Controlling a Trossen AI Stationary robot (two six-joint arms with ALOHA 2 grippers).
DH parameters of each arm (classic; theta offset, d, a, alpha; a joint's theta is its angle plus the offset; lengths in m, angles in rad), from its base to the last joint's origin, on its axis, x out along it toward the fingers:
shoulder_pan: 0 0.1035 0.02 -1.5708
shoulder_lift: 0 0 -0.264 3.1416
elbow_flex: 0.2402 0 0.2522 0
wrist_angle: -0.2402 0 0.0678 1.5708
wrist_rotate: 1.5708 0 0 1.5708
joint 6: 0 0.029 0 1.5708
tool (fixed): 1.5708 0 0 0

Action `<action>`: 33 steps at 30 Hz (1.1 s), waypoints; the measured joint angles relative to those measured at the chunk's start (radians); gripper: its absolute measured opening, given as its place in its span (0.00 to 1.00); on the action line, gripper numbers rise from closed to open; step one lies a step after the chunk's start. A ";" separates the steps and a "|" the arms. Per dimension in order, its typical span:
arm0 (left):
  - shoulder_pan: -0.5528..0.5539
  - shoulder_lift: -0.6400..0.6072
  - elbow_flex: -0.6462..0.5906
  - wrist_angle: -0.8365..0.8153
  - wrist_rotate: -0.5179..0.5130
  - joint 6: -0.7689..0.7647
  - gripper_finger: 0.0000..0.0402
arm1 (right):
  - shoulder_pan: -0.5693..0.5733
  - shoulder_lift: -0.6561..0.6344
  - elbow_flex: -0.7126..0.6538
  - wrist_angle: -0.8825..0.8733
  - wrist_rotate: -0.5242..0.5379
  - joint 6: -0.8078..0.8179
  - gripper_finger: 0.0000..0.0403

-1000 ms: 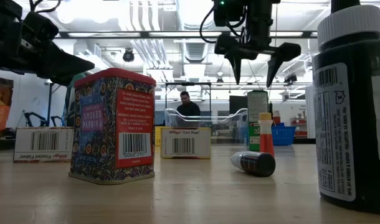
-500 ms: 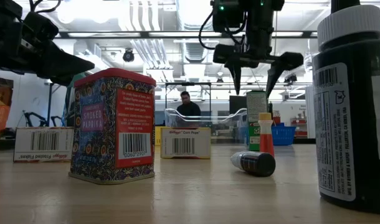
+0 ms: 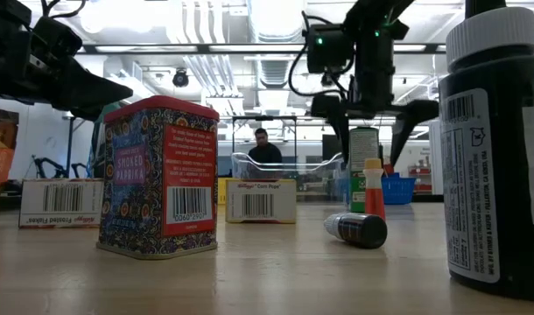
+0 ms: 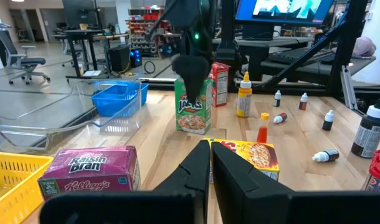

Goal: Pick & Place Kitchen Items
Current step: Put the green cereal box into the transparent bin

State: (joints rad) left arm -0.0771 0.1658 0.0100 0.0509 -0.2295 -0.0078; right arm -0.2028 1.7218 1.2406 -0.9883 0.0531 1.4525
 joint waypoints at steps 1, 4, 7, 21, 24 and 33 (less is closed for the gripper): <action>0.000 0.000 0.000 0.000 0.000 0.000 0.06 | 0.000 0.001 -0.008 0.010 -0.001 0.000 0.85; 0.000 0.000 0.000 0.000 0.000 0.000 0.06 | 0.000 0.000 -0.022 0.036 -0.001 0.007 0.83; 0.000 0.000 0.000 0.000 0.000 0.000 0.06 | 0.000 0.000 -0.038 0.083 -0.001 0.006 0.80; 0.000 0.000 0.000 0.000 0.000 0.000 0.06 | 0.000 0.000 -0.113 0.159 -0.001 0.003 0.67; 0.000 0.000 0.000 0.000 0.000 0.000 0.06 | 0.000 -0.001 -0.118 0.164 -0.001 -0.013 0.64; 0.000 0.000 0.000 0.000 0.000 0.000 0.06 | 0.000 0.000 -0.095 0.185 -0.001 -0.057 0.54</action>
State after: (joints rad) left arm -0.0772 0.1658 0.0101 0.0508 -0.2295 -0.0078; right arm -0.2031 1.7214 1.1459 -0.8036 0.0521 1.3956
